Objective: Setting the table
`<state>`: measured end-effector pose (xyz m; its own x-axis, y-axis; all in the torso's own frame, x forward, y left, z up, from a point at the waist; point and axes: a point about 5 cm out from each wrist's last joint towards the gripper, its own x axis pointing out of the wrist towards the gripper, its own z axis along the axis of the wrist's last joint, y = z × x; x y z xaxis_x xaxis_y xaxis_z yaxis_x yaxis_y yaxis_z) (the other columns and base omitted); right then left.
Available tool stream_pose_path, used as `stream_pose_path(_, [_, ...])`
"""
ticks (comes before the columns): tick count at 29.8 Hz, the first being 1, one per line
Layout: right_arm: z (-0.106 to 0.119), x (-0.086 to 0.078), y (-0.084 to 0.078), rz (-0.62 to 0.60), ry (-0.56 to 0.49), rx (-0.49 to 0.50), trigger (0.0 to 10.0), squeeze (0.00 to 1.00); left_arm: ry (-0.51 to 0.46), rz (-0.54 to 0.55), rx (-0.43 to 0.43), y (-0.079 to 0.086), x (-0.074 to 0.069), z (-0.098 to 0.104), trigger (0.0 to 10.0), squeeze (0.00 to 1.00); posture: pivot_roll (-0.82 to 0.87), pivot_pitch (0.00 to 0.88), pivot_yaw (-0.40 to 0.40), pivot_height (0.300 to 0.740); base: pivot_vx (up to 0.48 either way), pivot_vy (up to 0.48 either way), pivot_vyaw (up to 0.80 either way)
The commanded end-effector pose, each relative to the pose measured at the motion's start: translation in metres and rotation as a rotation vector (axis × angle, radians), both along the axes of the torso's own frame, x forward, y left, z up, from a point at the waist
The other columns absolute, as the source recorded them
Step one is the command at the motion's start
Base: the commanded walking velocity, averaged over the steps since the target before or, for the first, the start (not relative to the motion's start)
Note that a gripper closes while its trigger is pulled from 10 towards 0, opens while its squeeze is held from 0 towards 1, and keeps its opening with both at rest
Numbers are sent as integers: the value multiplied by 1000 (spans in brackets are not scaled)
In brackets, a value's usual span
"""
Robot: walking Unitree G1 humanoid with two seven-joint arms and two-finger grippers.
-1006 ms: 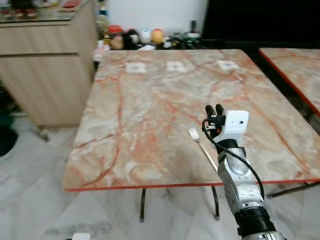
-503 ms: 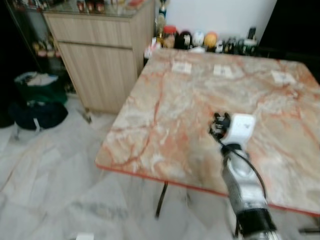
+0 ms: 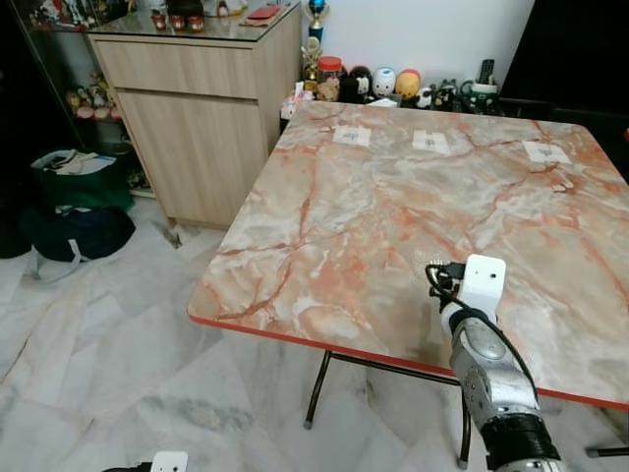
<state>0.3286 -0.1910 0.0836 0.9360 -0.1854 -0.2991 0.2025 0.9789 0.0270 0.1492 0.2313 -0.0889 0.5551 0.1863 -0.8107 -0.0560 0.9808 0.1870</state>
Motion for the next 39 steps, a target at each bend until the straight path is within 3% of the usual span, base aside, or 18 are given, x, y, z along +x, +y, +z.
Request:
stream_pose_path(1, [6, 4, -2, 10, 6, 3, 10000, 1000, 28, 3, 2, 1, -6, -2, 10000, 0, -51, 34, -25, 740, 0, 0, 0])
stream_pose_path(2, [6, 4, -3, 17, 13, -3, 10000, 1000, 28, 3, 1, 1, -7, -2, 10000, 0, -51, 34, -24, 740, 0, 0, 0])
stream_pose_path(3, [7, 4, -5, 25, 25, -17, 10000, 0, 28, 2, 1, 2, -7, -3, 10000, 0, -51, 34, -24, 740, 0, 0, 0])
stream_pose_path(12, [9, 0, -11, 28, 54, 7, 10000, 0, 27, 3, 3, 2, -7, -2, 10000, 0, -46, 34, -23, 740, 0, 0, 0])
stream_pose_path(22, [13, -13, -29, 49, 99, 36, 10000, 0, 29, -5, 7, 4, -6, -2, 10000, 0, -60, 37, -15, 740, 0, 0, 0])
stream_pose_path(32, [4, -10, -21, 131, 139, 71, 10000, 0, 26, -7, 12, 5, -4, -1, 10000, 0, -54, 33, -9, 740, 0, 0, 0])
stream_pose_path(39, [-6, -14, -23, 124, 190, 72, 10000, 0, 28, -4, 12, 7, -4, 0, 10000, 0, -55, 35, -10, 740, 0, 0, 0])
